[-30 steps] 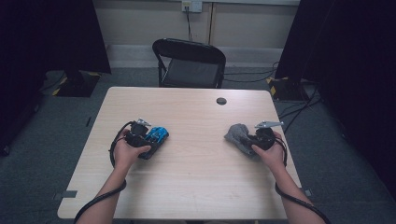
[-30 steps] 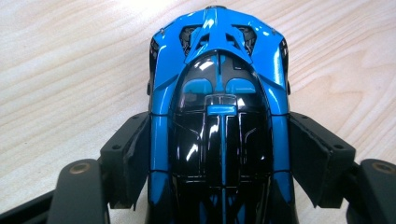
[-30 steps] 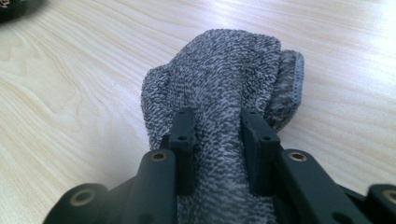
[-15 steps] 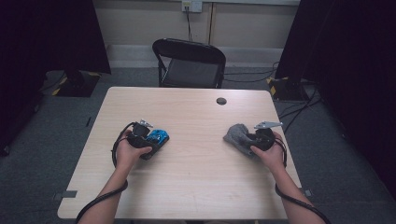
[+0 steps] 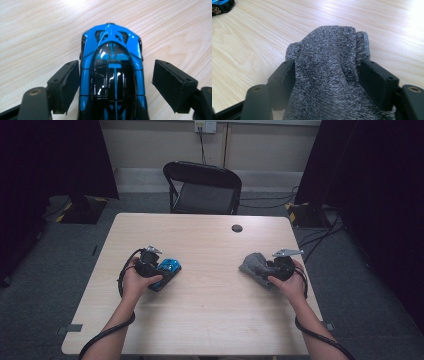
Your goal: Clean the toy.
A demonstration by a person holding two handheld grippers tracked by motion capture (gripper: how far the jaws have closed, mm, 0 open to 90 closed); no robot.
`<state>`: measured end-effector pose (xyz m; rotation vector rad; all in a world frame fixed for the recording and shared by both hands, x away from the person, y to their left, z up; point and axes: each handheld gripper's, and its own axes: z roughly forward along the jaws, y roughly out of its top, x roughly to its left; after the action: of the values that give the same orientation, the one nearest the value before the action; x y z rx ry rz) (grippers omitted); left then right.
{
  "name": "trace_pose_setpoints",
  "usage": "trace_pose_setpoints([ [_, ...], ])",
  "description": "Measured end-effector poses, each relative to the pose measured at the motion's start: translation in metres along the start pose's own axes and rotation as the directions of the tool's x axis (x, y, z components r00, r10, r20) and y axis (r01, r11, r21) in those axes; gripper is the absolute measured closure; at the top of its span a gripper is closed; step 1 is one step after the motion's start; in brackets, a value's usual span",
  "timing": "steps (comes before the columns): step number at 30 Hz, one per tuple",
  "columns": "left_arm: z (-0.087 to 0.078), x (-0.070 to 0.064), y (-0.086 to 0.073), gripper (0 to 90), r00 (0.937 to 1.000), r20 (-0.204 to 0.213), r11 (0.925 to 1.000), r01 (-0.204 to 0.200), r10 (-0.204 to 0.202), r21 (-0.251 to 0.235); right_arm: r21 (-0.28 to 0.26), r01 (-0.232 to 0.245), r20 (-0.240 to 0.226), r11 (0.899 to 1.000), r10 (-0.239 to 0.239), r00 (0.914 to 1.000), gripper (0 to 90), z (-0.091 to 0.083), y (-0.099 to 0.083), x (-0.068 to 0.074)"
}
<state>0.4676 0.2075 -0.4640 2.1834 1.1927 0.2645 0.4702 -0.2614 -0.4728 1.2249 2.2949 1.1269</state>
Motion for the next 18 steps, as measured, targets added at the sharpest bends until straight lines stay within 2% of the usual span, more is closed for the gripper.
trace_pose_setpoints([
  [4, -0.006, -0.005, 0.004, 19.8, 0.9999, 0.005, 0.9997, -0.012, 0.013, -0.021, 0.002, 0.003, -0.007, 1.0, -0.003, 1.0, 26.8, -0.002, 0.003, 0.002],
  [8, -0.012, -0.012, 0.01, 18.1, 0.9989, -0.001, 0.9984, -0.047, 0.047, -0.033, -0.004, 0.008, -0.011, 1.0, -0.008, 0.9999, 24.6, -0.005, 0.007, 0.006],
  [13, -0.018, -0.019, 0.015, 16.5, 0.998, 0.039, 0.9968, -0.046, 0.049, -0.066, -0.014, 0.019, -0.029, 1.0, -0.019, 0.9994, 22.3, -0.009, 0.012, 0.012],
  [16, -0.02, -0.024, 0.016, 16.4, 0.9966, 0.05, 0.9967, -0.063, 0.066, -0.051, -0.017, 0.028, -0.04, 0.999, -0.029, 0.9988, 21.8, -0.01, 0.014, 0.017],
  [18, -0.02, -0.028, 0.016, 16.4, 0.996, 0.057, 0.9961, -0.065, 0.069, -0.059, -0.017, 0.033, -0.045, 0.999, -0.034, 0.9984, 21.3, -0.01, 0.015, 0.02],
])
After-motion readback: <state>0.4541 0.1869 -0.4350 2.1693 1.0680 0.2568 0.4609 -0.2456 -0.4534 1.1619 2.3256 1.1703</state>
